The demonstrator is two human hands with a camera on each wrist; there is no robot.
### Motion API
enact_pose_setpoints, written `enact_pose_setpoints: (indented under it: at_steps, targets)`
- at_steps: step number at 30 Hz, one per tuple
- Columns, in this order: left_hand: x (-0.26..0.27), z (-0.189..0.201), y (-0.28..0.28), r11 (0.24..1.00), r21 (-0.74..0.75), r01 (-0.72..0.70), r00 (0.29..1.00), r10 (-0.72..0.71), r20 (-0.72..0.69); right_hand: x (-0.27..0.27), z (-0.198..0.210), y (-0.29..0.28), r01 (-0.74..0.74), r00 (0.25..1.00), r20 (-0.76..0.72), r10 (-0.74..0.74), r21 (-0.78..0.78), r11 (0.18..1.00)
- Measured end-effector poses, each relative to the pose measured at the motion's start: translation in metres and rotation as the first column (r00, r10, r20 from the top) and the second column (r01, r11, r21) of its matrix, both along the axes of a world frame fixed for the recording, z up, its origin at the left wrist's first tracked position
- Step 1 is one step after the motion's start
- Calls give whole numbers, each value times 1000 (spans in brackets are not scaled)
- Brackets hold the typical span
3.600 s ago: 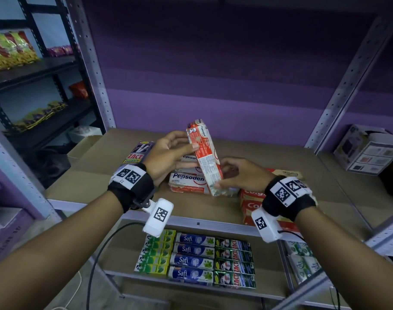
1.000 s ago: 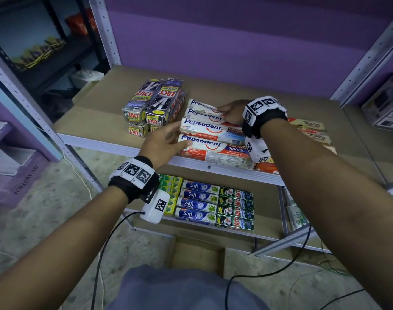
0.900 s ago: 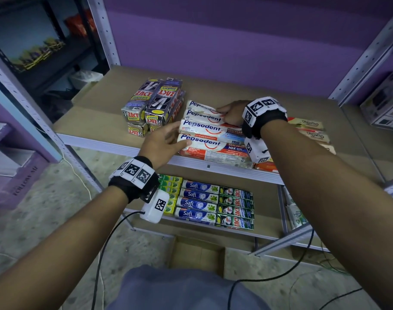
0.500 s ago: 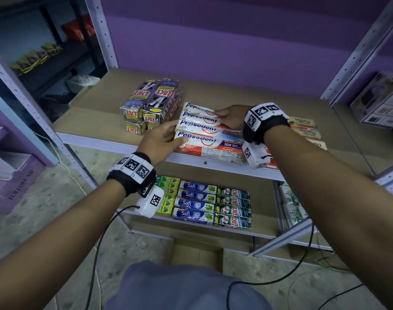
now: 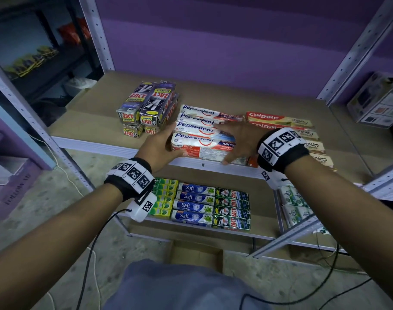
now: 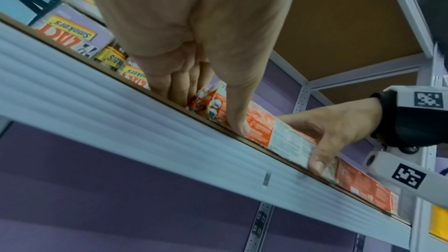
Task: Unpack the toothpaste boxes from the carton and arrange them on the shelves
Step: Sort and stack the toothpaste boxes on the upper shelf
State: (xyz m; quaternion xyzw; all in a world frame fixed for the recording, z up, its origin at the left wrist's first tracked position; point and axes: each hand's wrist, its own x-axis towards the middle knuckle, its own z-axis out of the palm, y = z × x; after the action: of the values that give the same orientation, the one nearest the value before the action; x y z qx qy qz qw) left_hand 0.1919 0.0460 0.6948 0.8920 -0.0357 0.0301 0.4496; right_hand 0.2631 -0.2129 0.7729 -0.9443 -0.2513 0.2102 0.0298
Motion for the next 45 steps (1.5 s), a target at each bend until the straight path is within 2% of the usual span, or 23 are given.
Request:
enact_pose_setpoints:
  at_steps: [4, 8, 13, 15, 19, 25, 30, 32, 34, 38, 40, 45]
  targets:
    - [3, 0, 0, 997, 72, 4, 1000, -5, 9, 0, -1, 1, -20, 998, 63, 22, -45, 999]
    - [8, 8, 1, 979, 206, -9, 1000, 5, 19, 3, -2, 1, -20, 994, 102, 25, -57, 998]
    - [11, 29, 12, 965, 262, 27, 1000, -29, 4, 8, 5, 2, -6, 1000, 9, 6, -8, 1000]
    - [12, 40, 20, 962, 274, -1, 1000, -1, 8, 12, 13, 7, 8, 999, 44, -9, 28, 1000]
    - [15, 67, 38, 963, 251, -100, 992, 76, 102, 22, 25, 28, -35, 985, 174, 15, 110, 993]
    - [29, 102, 76, 940, 260, -222, 966, 176, 187, 36, 33, 68, -57, 982, 185, 27, 157, 986]
    - [52, 111, 105, 916, 292, -273, 951, 212, 226, 47, 38, 104, -26, 982, 189, -13, 205, 978]
    - [62, 110, 114, 899, 315, -303, 949, 257, 180, 51, 39, 119, -13, 982, 187, -31, 228, 973]
    - [72, 107, 122, 898, 300, -321, 945, 324, 41, 55, 40, 134, 2, 982, 180, -51, 261, 965]
    - [80, 100, 124, 934, -25, -357, 897, 335, -288, 61, 39, 157, 34, 983, 167, -77, 249, 968]
    - [80, 98, 125, 927, -68, -368, 880, 324, -346, 64, 38, 165, 74, 984, 141, -112, 251, 965]
    - [81, 94, 127, 951, -20, -308, 885, 279, -374, 69, 35, 172, 103, 984, 110, -137, 271, 957]
